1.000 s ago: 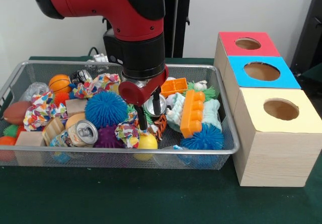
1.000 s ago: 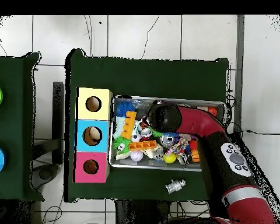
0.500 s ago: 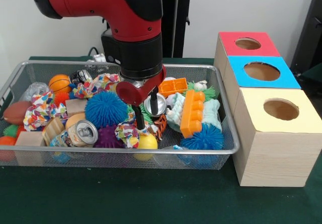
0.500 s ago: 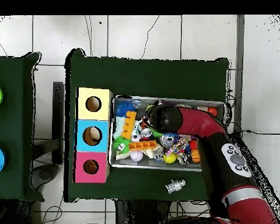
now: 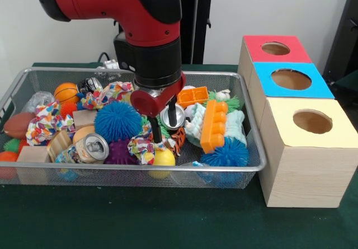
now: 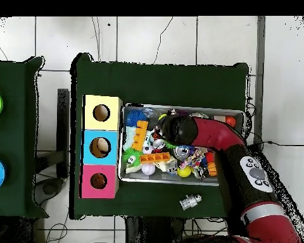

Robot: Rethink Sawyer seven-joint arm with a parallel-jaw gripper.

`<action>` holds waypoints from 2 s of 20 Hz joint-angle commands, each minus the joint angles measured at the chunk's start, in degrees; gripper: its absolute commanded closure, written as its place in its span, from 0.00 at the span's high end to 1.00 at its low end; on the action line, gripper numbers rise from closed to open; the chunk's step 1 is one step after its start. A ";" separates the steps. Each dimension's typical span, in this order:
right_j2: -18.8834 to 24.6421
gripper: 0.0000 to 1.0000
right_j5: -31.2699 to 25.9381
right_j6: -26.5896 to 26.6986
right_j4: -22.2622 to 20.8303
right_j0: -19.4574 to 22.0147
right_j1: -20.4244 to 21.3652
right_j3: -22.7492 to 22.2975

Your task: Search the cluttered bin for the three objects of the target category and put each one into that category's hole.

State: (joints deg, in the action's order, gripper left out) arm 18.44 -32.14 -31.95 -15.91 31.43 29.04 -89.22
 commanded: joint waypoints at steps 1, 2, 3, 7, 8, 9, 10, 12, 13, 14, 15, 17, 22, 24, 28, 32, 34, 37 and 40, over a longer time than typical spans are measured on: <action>3.95 1.00 -0.27 -7.43 0.75 1.45 -3.20 -4.81; 3.95 1.00 -0.16 -7.41 0.65 1.32 -3.29 -4.94; 3.95 1.00 -0.23 -7.36 0.68 1.31 -3.39 -4.78; 3.95 1.00 -0.06 -7.27 0.69 1.36 -4.05 -4.45; 3.96 1.00 0.02 -7.16 0.65 1.52 -4.17 -4.46; 3.99 1.00 0.16 -7.10 0.63 1.60 -4.53 -4.32; 4.05 1.00 0.55 -6.92 0.44 1.75 -4.75 -4.27; 4.21 1.00 1.14 -6.62 0.14 1.90 -5.24 -4.02; 4.51 1.00 2.08 -6.55 -0.04 2.11 -5.68 -3.99; 4.65 1.00 2.42 -6.61 -0.03 2.21 -5.91 -3.94; 4.94 1.00 3.21 -6.86 0.05 2.42 -6.25 -3.95; 5.11 1.00 4.12 -7.04 -0.23 2.53 -6.36 -3.84; 5.70 1.00 5.30 -6.82 -1.01 3.00 -6.93 -3.60; 5.81 1.00 5.75 -6.96 -1.18 3.03 -7.25 -3.41; 5.74 1.00 6.50 -7.26 -1.30 2.96 -7.52 -3.24; 6.67 1.00 9.87 -7.54 -1.52 3.82 -9.09 -3.14; 6.12 1.00 9.57 -7.42 -1.85 3.47 -8.91 -2.93; 3.87 1.00 8.94 -7.63 -2.88 1.97 -8.71 -1.88; 1.42 1.00 7.69 -8.01 -3.72 0.32 -8.29 -0.75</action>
State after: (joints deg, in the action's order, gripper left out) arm 20.69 -27.05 -31.95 -15.90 33.00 22.62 -91.15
